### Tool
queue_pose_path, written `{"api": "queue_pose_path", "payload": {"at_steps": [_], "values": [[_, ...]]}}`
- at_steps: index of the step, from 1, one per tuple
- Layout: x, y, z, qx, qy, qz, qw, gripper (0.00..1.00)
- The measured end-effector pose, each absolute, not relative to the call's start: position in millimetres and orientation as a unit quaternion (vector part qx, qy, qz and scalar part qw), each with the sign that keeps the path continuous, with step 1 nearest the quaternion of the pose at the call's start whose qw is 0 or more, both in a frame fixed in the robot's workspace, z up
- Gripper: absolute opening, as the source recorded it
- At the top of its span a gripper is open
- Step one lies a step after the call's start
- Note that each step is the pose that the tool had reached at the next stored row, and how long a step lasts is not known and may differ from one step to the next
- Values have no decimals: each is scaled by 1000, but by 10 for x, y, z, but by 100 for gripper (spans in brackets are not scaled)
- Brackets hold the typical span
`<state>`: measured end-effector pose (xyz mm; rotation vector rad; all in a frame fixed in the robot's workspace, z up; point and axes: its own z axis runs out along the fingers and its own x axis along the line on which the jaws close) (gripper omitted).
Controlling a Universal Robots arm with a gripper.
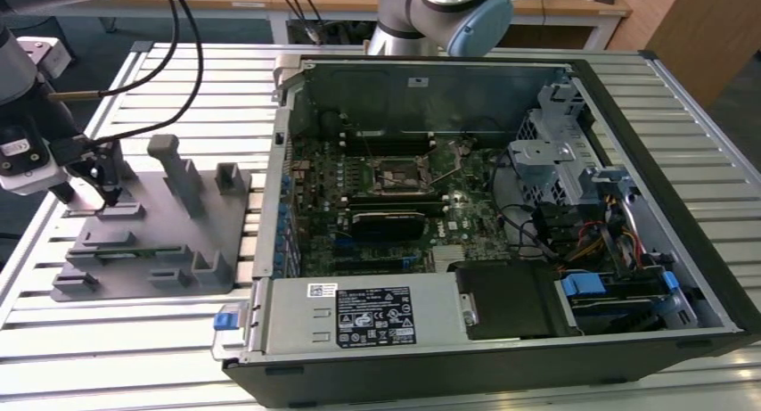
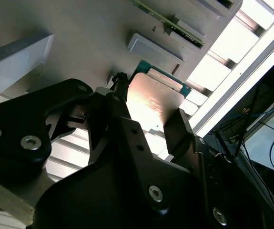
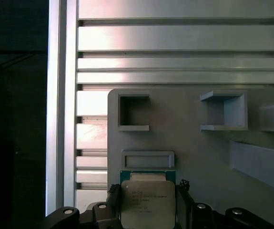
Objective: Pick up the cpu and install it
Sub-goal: 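Pick up the cpu and move it towards the insertion slot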
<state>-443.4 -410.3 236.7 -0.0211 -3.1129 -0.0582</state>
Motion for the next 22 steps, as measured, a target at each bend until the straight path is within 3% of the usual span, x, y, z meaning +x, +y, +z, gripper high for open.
{"api": "queue_pose_path", "payload": {"at_steps": [22], "values": [[-4434,-4103,2543,-7,-1000,-19,14,54]]}}
